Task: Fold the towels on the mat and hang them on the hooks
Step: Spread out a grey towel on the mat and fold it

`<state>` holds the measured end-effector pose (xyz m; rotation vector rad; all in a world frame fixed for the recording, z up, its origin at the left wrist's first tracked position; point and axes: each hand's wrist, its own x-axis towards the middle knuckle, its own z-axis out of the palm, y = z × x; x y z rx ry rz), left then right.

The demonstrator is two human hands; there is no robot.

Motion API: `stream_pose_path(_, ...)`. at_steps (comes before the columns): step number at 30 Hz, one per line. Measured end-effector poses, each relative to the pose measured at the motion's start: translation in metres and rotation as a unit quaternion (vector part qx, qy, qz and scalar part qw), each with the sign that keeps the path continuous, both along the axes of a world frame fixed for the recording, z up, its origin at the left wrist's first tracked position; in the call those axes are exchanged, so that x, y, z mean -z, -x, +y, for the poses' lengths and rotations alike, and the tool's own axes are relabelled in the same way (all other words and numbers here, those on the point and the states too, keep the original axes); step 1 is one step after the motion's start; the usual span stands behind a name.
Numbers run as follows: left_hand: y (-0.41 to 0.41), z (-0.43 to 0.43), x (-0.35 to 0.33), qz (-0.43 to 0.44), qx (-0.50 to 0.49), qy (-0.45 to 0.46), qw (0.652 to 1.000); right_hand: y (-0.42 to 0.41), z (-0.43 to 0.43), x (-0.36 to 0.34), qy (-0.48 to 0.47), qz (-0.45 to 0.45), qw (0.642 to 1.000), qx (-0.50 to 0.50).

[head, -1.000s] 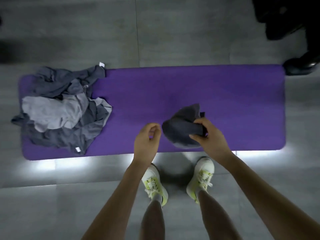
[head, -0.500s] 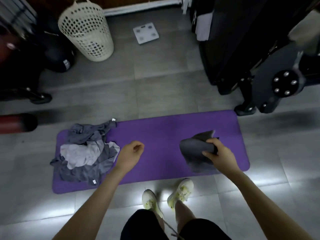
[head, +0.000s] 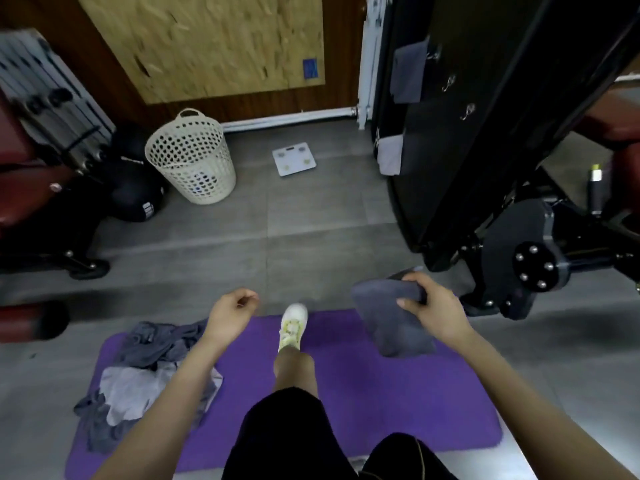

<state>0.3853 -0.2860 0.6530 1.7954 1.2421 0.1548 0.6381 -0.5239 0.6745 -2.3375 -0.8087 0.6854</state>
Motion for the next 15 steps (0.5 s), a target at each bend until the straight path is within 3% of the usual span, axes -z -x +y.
stream_pose_path(4, -0.072, 0.061, 0.003, -0.008, 0.016, -0.007, 1.0, -0.065, 0.054, 0.005, -0.023, -0.005, 1.0, 0.005)
stream_pose_path(11, -0.264, 0.233, 0.007, 0.026, 0.16, -0.07, 0.984, -0.205, 0.204, 0.019, -0.006, -0.027, 1.0, 0.002)
stream_pose_path(15, -0.391, 0.331, -0.017, 0.016, 0.253, -0.078, 0.964, -0.286, 0.293, 0.002, -0.009, -0.016, 0.998, 0.06)
